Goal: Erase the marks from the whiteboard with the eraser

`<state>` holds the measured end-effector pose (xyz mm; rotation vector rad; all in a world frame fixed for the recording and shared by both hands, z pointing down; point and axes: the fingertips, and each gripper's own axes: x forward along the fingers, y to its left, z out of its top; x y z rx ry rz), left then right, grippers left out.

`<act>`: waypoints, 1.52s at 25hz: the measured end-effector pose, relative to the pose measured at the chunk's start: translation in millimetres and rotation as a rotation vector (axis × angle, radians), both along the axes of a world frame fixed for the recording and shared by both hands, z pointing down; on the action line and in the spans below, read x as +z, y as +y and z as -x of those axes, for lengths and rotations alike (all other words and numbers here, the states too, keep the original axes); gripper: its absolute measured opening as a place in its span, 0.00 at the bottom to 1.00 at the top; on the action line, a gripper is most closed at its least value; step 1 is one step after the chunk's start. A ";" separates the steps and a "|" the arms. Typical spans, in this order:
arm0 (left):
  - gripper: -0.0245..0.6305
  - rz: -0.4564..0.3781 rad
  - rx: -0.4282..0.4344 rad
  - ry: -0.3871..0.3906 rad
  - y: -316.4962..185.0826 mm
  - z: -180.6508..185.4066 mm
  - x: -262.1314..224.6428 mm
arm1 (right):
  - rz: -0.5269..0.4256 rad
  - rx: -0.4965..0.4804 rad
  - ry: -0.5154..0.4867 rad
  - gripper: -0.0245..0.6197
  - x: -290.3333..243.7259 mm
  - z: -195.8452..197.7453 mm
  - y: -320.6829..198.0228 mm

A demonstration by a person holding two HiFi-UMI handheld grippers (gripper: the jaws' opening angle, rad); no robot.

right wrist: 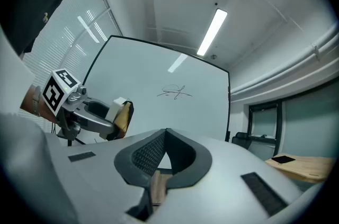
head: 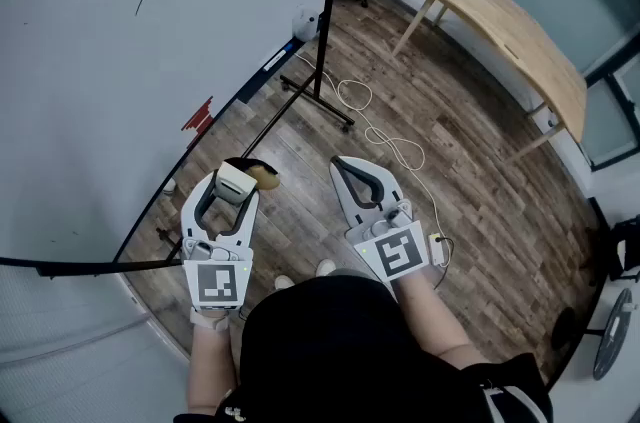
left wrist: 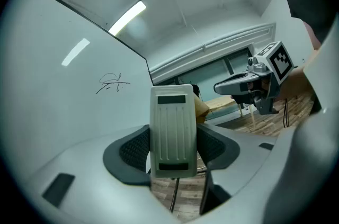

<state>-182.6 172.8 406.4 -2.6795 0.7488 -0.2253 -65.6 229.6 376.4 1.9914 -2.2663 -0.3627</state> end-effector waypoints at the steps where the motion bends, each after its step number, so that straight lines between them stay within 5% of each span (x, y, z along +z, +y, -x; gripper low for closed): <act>1: 0.44 0.000 -0.002 -0.007 1.4 -2.6 0.8 | -0.004 -0.003 0.003 0.08 -0.4 -1.8 1.2; 9: 0.44 -0.054 -0.029 -0.088 8.8 -29.0 4.9 | -0.045 -0.037 -0.002 0.08 -5.6 -20.6 6.1; 13: 0.44 -0.099 -0.048 -0.164 10.6 -47.2 10.9 | 0.119 -0.020 0.186 0.08 26.4 -36.0 11.6; 21: 0.44 -0.116 -0.084 -0.216 0.4 -76.0 16.7 | 0.090 -0.052 0.247 0.08 30.6 -56.4 -11.5; 27: 0.44 -0.082 -0.156 -0.183 -59.8 -78.0 31.0 | 0.102 -0.079 0.227 0.08 39.2 -72.5 -72.9; 38: 0.44 -0.164 -0.336 -0.121 -211.7 -84.2 -7.8 | 0.041 -0.210 0.292 0.08 9.5 -87.1 -237.5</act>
